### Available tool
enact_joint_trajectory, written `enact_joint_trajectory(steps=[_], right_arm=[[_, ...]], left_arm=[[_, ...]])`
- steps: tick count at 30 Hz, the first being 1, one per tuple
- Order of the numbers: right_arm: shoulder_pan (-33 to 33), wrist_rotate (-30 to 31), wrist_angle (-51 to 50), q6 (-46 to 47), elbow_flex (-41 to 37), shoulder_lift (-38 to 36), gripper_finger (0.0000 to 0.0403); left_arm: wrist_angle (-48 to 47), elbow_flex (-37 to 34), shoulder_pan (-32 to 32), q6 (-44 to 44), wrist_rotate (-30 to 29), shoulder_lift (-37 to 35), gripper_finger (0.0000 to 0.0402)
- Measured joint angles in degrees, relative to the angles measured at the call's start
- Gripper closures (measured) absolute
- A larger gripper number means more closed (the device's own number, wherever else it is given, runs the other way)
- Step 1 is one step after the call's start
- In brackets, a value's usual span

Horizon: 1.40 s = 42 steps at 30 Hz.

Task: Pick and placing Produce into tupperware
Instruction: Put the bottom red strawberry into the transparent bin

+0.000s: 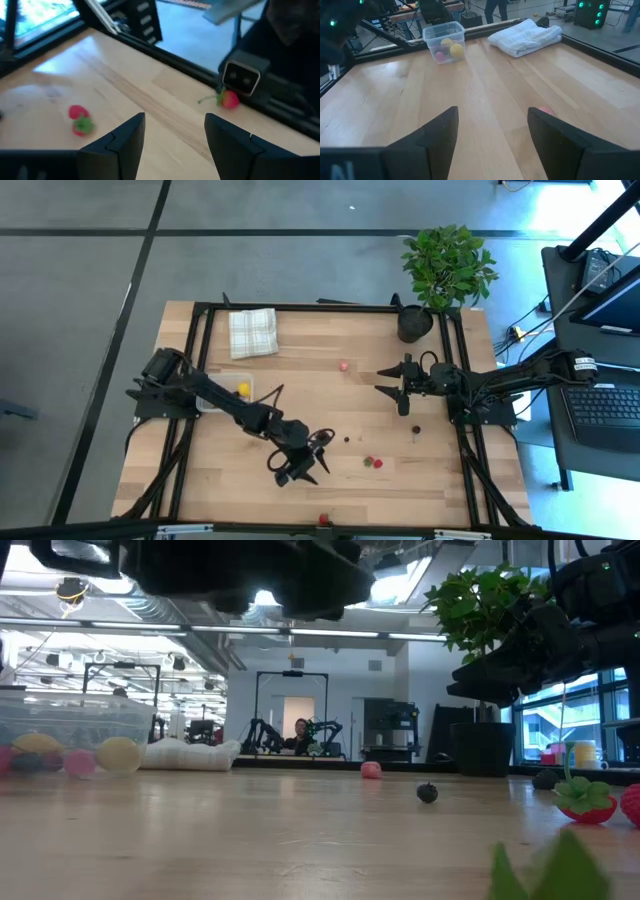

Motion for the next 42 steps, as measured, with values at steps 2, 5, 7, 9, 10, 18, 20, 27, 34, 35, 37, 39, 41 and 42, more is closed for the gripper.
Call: enact_joint_trajectory(steps=[2, 5, 7, 9, 10, 18, 20, 27, 34, 35, 37, 39, 41, 42], right_arm=[[0.0, 0.0, -0.1, 0.0, 0.0, 0.0, 0.0163], [0.0, 0.0, -0.2, 0.0, 0.0, 0.0, 0.0163], [0.0, 0.0, -0.3, -0.1, 0.0, 0.0, 0.0163], [0.0, 0.0, -0.5, -0.1, 0.0, 0.0, 0.0163], [0.0, 0.0, -0.5, -0.1, 0.0, 0.0, 0.0163], [0.0, 0.0, -1.1, 0.1, 0.0, 0.0, 0.0163], [0.0, 0.0, -1.2, 0.1, 0.0, 0.0, 0.0163], [0.0, 0.0, -1.3, 0.1, 0.0, 0.0, 0.0163], [0.0, 0.0, -1.3, 0.1, 0.0, 0.0, 0.0163], [0.0, 0.0, -1.3, 0.1, 0.0, 0.0, 0.0163], [0.0, 0.0, -1.3, 0.2, 0.0, 0.0, 0.0163], [0.0, 0.0, -1.3, 0.2, 0.0, 0.0, 0.0163], [0.0, 0.0, -1.3, 0.2, 0.0, 0.0, 0.0163], [0.0, 0.0, -1.3, 0.2, 0.0, 0.0, 0.0163]], left_arm=[[-0.2, 1.8, -0.1, 1.1, 1.0, 2.8, 0.0203], [-0.4, 4.6, -0.4, 3.0, 4.5, 6.1, 0.0203], [-0.2, 6.1, -0.8, 4.9, 5.8, 7.4, 0.0203], [0.0, 7.6, -1.5, 6.9, 6.8, 9.2, 0.0203], [-0.6, 8.0, -1.7, 7.9, 7.3, 9.9, 0.0203], [-4.6, 13.5, -2.8, 15.0, 1.1, 16.6, 0.0203], [-4.5, 14.7, -3.0, 15.2, 0.8, 18.1, 0.0203], [-4.1, 15.8, -3.6, 15.2, 0.0, 19.3, 0.0203], [-3.8, 15.8, -5.7, 15.1, -2.2, 19.3, 0.0204], [-3.6, 15.8, -5.7, 15.1, -2.3, 19.3, 0.0205], [-2.8, 15.8, -5.7, 15.1, -2.7, 19.3, 0.0208], [-2.3, 15.8, -5.6, 15.2, -2.9, 19.4, 0.0212], [-2.3, 15.8, -5.6, 15.1, -2.9, 19.4, 0.0217], [-2.3, 15.8, -5.5, 15.1, -2.9, 19.4, 0.0219]])
